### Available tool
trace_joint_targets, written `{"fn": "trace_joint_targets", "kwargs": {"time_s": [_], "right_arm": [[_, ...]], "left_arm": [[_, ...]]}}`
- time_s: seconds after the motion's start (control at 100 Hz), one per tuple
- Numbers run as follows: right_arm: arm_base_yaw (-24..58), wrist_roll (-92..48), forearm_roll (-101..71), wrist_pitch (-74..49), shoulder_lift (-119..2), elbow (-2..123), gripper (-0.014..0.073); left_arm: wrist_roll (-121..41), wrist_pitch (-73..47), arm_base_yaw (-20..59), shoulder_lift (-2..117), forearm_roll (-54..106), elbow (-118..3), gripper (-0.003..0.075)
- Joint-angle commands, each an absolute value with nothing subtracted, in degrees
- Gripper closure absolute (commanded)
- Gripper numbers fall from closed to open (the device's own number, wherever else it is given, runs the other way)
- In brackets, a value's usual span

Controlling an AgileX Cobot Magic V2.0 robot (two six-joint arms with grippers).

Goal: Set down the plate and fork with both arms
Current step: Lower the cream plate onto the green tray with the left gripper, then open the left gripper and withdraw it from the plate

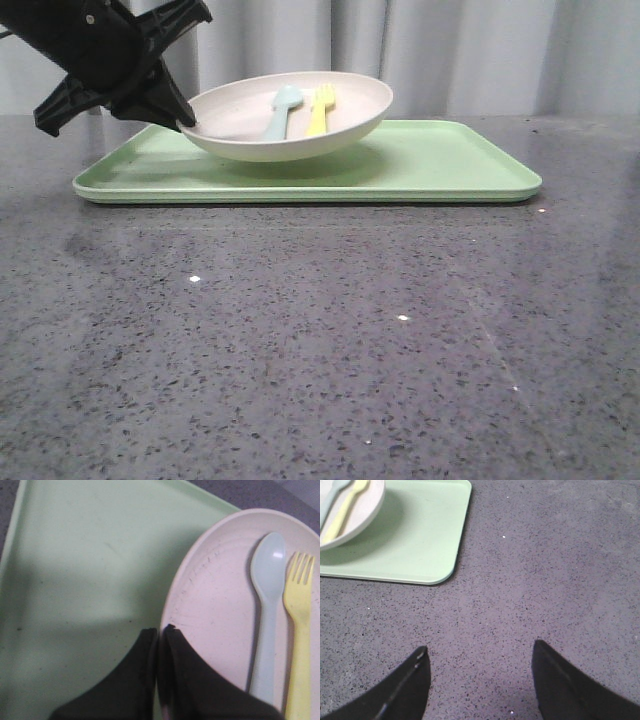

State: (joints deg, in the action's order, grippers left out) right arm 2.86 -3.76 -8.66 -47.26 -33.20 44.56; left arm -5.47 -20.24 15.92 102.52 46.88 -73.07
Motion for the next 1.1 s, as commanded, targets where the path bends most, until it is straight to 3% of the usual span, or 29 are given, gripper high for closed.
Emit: {"fn": "trace_joint_targets", "kwargs": {"time_s": [0.0, 0.87, 0.97, 1.09], "right_arm": [[2.6, -4.0, -8.8, -43.7, -33.8, 46.5, 0.0137], [2.6, -4.0, -8.8, -43.6, -33.8, 46.5, 0.0137], [2.6, -4.0, -8.8, -43.6, -33.8, 46.5, 0.0137], [2.6, -4.0, -8.8, -43.6, -33.8, 46.5, 0.0137]], "left_arm": [[-4.4, -18.0, 16.3, 100.5, 48.4, -74.6, 0.0741], [-4.4, -19.2, 16.3, 101.4, 48.6, -74.6, 0.0736], [-4.4, -19.2, 16.3, 101.4, 48.6, -74.6, 0.0686], [-4.4, -19.4, 16.3, 101.4, 48.6, -74.6, 0.0552]]}}
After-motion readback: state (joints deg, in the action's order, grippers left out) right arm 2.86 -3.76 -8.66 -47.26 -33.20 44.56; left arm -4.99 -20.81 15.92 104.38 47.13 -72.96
